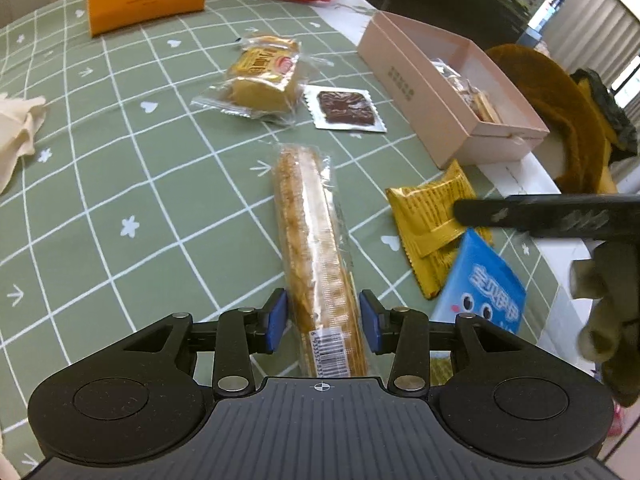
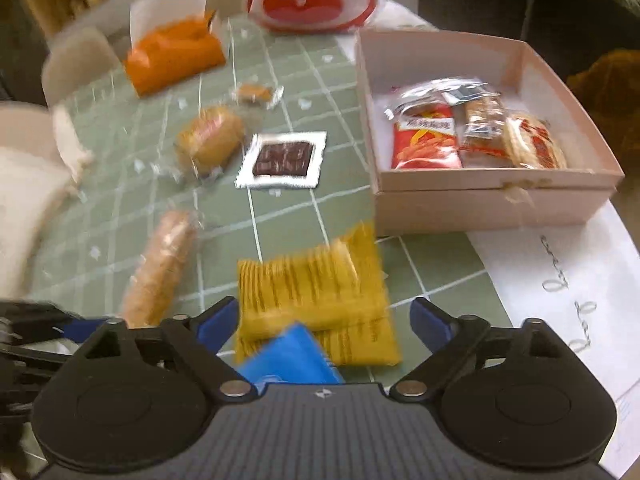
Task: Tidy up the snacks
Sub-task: 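Grasp the yellow wafer packet with the right tool while the left tool holds the wafer roll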
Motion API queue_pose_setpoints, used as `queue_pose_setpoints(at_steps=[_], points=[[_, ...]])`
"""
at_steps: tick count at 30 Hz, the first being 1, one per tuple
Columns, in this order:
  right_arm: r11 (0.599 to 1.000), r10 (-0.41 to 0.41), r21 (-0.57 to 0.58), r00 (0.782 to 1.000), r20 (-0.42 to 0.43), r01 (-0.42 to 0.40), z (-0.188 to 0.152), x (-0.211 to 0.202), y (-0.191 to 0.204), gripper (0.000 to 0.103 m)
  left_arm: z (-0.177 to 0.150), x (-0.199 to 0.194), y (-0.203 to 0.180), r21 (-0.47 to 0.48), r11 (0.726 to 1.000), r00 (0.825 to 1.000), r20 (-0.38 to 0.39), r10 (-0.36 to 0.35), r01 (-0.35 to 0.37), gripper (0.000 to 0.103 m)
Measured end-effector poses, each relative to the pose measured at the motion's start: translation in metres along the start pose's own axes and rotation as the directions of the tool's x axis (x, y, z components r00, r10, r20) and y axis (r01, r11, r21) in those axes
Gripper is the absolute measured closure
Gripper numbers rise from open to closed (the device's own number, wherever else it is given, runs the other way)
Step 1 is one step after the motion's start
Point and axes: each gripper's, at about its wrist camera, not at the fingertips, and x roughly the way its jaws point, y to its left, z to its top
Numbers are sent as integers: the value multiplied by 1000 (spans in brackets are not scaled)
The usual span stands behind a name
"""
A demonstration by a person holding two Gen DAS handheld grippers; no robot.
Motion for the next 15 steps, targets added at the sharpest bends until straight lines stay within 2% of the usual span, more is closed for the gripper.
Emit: queue_pose_setpoints(at_steps=[2,6,11,15], points=[[998,18,67,1000,19,-20,4,-4,-14,5,-1,-1,2,-18,1000,1000,4,-2,2,59],[987,-37,154,999,23,33,29,11,-35,5,-2,-3,2,-33,999,1000,4,12,-12,60],[981,-52,190,998,17,48,71,37,-29,2,-5,-5,5,-55,998,1000,9,14,-14,60],[990,-1,138,1000,-8,2,75,46,-10,3,-5,-4,4,-51,999,1000,8,18,-17,60]])
